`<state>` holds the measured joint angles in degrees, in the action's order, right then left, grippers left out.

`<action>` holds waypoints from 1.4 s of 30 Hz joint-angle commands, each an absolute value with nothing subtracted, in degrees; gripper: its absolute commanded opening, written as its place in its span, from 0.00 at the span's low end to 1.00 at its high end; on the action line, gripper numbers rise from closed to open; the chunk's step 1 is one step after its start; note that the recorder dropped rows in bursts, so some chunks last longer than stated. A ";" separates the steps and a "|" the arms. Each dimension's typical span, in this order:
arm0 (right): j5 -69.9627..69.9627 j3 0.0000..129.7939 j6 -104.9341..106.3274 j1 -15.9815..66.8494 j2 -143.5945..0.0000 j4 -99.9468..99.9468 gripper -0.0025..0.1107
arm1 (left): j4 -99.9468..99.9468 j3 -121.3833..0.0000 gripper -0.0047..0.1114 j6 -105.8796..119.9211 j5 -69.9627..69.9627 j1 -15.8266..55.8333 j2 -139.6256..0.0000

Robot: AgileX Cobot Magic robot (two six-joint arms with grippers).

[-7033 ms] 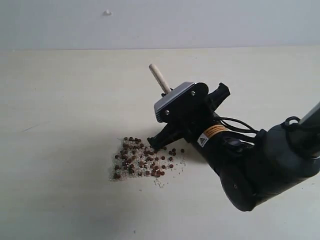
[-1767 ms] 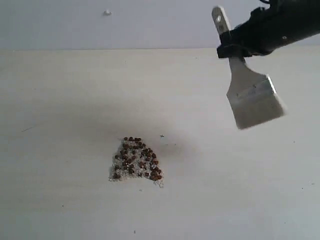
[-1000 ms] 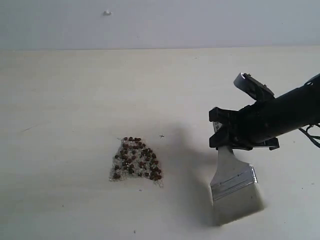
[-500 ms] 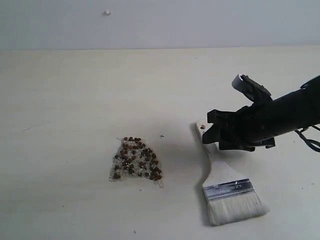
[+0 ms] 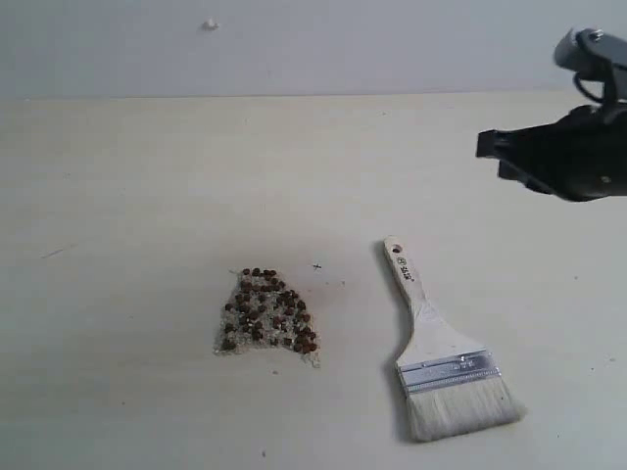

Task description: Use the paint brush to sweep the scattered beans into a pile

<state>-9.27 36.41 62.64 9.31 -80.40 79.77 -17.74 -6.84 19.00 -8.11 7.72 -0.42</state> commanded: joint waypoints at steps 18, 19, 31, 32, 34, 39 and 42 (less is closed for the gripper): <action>-3.26 25.21 63.74 9.36 -36.37 79.39 0.02 | -18.22 -6.65 0.04 19.13 -8.00 8.13 -0.33; -3.04 25.21 63.97 9.36 -35.37 79.39 0.02 | -18.22 -6.65 0.04 19.13 -8.00 8.13 -0.33; -3.84 14.71 68.11 0.57 -11.75 75.98 0.02 | -18.22 -6.65 0.04 19.13 -8.00 8.13 -0.33; -2.73 13.85 68.54 0.57 -10.00 75.68 0.02 | -18.22 -6.65 0.04 19.13 -8.00 8.13 -0.33; -0.83 12.09 69.29 0.57 -7.31 75.68 0.02 | -18.22 -6.65 0.04 19.13 -8.00 8.13 -0.33; 0.98 8.91 69.29 0.57 -4.93 75.68 0.02 | -18.22 -6.65 0.04 19.13 -8.00 8.13 -0.33; 1.12 7.74 69.05 0.57 -4.93 74.49 0.02 | -18.22 -6.65 0.04 19.13 -8.00 8.13 -0.33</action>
<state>0.45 8.85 68.72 0.92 -5.24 76.13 -17.74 -6.84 19.00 -8.11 7.72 -0.42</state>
